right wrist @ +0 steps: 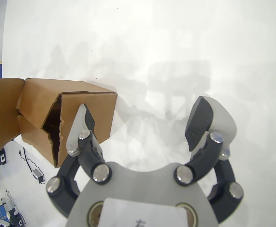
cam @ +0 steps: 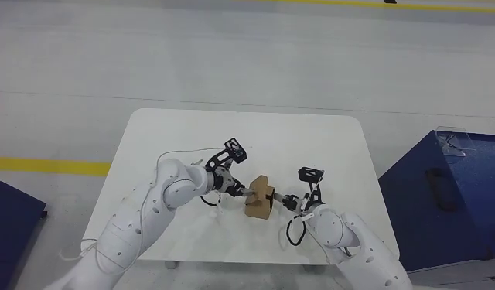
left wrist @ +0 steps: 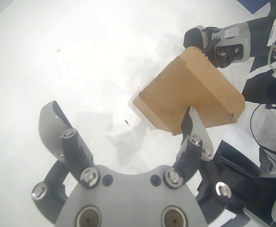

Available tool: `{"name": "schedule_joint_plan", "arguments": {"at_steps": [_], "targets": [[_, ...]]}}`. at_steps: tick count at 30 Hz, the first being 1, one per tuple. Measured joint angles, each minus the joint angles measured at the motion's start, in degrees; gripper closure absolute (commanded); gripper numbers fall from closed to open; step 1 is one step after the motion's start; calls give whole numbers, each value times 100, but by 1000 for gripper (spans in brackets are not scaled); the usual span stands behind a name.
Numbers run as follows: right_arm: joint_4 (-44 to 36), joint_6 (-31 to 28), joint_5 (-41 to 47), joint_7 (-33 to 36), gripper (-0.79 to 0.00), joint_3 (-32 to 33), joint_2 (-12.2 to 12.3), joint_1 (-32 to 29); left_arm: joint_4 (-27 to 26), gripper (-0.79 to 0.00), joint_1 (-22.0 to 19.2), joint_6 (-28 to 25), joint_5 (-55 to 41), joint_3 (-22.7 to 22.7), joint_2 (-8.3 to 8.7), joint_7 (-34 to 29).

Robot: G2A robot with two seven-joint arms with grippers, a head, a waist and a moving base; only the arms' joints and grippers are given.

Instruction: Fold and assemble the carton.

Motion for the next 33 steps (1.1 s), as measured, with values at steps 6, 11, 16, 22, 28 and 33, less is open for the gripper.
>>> {"name": "schedule_joint_plan", "arguments": {"at_steps": [6, 11, 16, 22, 28, 33], "targets": [[-85, -33, 22, -1, -785, 67, -16, -57, 170, -785, -98, -31, -15, 122, -69, -52], [-97, -38, -25, -18, -785, 86, -30, -98, 249, -785, -152, -55, 40, 208, -113, -81], [-86, -23, -53, -31, -785, 73, -56, -93, 369, -785, -210, -43, 67, 286, -166, -79], [-282, -17, 108, -106, -785, 412, -37, -189, 519, -785, -285, -28, 62, 342, -219, -123], [-706, -383, 423, 108, -785, 875, 28, -454, 591, -785, -313, -75, 93, 343, -243, -122], [-843, -502, 309, 174, -785, 869, 38, -581, 639, -785, -319, -114, 77, 323, -253, -136]]}}
